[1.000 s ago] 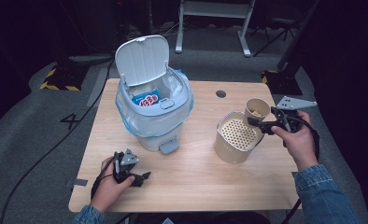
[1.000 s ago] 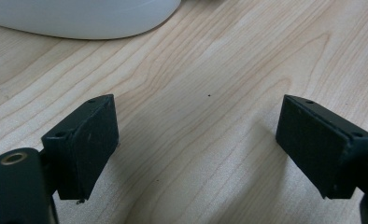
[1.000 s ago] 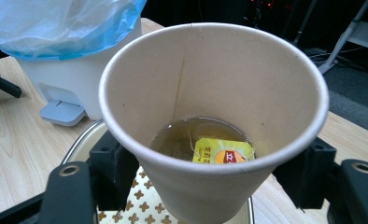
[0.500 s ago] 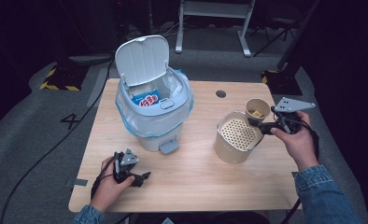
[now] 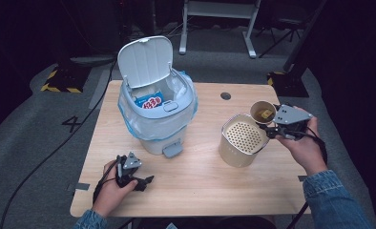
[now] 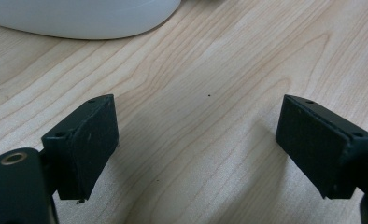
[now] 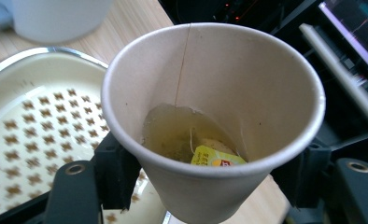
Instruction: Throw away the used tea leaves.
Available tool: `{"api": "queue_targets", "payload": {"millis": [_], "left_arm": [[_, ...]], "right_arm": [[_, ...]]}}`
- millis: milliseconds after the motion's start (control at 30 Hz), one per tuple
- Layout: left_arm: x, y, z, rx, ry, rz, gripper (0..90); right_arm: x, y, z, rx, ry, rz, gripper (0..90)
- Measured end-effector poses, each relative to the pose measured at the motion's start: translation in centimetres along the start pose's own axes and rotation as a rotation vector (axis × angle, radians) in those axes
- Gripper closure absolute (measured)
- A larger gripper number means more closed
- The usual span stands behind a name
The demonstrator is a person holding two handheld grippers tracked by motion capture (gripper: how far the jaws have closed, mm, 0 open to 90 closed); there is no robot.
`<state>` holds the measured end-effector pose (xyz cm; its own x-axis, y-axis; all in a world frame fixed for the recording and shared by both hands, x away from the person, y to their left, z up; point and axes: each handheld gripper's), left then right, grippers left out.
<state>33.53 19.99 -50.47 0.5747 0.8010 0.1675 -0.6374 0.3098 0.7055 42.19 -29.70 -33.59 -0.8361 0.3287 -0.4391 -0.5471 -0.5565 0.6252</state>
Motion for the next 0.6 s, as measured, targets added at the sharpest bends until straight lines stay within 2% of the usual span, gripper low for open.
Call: {"api": "queue_targets", "payload": {"millis": [200, 367, 600], "left_arm": [[0.0, 0.0, 0.0, 0.001, 0.000, 0.003, 13.4], [0.0, 0.0, 0.0, 0.001, 0.001, 0.001, 13.4], [0.0, 0.0, 0.0, 0.000, 0.001, 0.001, 13.5]], "right_arm": [[0.9, -0.1, 0.7, 0.103, 0.169, -0.059, 33.8], [1.5, -0.2, 1.3, 0.177, 0.287, -0.100, 34.2], [2.6, -0.8, 1.7, 0.311, 0.443, -0.159, 34.5]]}}
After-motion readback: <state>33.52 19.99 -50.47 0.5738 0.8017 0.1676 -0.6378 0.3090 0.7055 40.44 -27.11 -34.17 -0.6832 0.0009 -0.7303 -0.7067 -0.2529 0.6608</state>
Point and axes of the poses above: each handheld gripper's, and its own axes: y roughly backward along the jaws, z roughly out of its top, x roughly to its left, and after that the axes turned 15 degrees about z, right-handed
